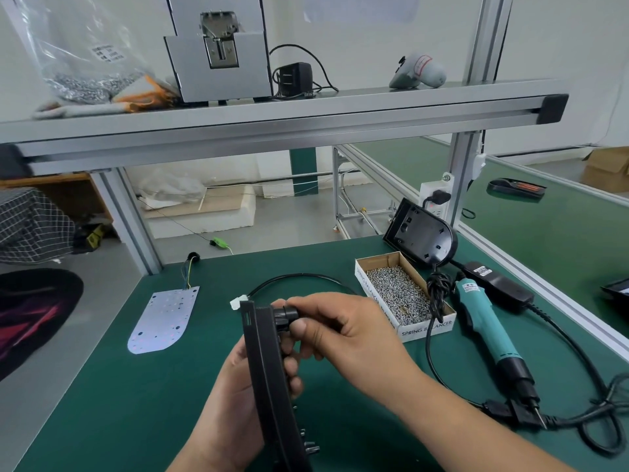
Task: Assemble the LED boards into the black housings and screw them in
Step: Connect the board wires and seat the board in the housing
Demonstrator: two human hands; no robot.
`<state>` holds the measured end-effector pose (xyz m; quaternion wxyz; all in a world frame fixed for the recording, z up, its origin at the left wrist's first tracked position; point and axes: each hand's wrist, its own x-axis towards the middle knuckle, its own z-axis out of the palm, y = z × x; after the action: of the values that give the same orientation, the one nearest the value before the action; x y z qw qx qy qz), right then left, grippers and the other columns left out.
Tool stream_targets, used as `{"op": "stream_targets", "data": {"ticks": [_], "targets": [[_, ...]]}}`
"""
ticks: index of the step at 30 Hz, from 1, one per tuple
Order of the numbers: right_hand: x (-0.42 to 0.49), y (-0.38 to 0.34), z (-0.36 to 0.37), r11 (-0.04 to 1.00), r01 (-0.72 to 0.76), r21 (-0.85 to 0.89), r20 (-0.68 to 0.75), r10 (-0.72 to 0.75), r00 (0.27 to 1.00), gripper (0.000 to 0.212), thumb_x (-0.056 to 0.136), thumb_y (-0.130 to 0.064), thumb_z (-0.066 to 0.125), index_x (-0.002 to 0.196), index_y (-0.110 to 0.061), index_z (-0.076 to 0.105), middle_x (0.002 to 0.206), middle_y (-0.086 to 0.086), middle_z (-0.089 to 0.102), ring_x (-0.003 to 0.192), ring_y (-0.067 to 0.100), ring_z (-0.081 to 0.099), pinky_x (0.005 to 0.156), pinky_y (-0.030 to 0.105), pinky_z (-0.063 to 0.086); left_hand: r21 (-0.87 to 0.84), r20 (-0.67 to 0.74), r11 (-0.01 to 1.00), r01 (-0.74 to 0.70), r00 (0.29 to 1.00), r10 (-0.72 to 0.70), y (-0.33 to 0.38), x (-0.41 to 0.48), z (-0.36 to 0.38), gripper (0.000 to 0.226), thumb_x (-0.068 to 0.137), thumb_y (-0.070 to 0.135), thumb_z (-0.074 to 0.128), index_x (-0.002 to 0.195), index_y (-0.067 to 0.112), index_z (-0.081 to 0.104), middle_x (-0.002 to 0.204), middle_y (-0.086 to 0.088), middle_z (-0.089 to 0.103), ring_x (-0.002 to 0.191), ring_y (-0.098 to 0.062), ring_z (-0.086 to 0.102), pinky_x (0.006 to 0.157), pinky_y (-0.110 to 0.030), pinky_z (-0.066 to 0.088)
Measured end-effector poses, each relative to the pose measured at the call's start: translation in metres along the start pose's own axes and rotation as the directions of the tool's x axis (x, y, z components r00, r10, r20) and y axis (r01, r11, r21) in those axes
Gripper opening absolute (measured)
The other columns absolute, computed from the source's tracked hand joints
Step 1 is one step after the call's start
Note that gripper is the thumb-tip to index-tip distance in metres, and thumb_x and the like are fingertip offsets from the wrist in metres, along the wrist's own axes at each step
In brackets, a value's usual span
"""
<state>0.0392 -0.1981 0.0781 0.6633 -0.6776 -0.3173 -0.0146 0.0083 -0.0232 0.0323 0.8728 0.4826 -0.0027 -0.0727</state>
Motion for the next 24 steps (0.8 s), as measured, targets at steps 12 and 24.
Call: {"op": "stream_targets", "data": {"ticks": [12,24], "targets": [[0.006,0.004,-0.006,0.982,-0.146,-0.123,0.038,0.152,0.988,0.03,0.104,-0.009,0.049,0.118,-0.02,0.074,0.088,-0.007,0.073,0.079,0.003,0.068,0.075,0.025,0.054,0.043,-0.064,0.982,-0.183,0.981,0.185,-0.008,0.01,-0.003,0.029,0.101,0.016,0.055,0.112,0.019,0.081,0.1,-0.01,0.08,0.081,-0.024,0.079,0.062,-0.031,0.061],[0.005,-0.002,-0.032,0.897,-0.347,-0.273,-0.033,0.351,0.936,0.095,0.067,-0.108,0.035,0.099,-0.021,0.053,0.104,-0.006,0.063,0.091,0.009,0.058,0.084,0.015,0.042,0.193,-0.076,0.947,-0.257,0.958,0.275,-0.008,0.009,-0.001,0.045,0.09,0.023,0.077,0.131,0.011,0.066,0.136,-0.022,0.069,0.129,-0.045,0.064,0.112,-0.064,0.046]]}}
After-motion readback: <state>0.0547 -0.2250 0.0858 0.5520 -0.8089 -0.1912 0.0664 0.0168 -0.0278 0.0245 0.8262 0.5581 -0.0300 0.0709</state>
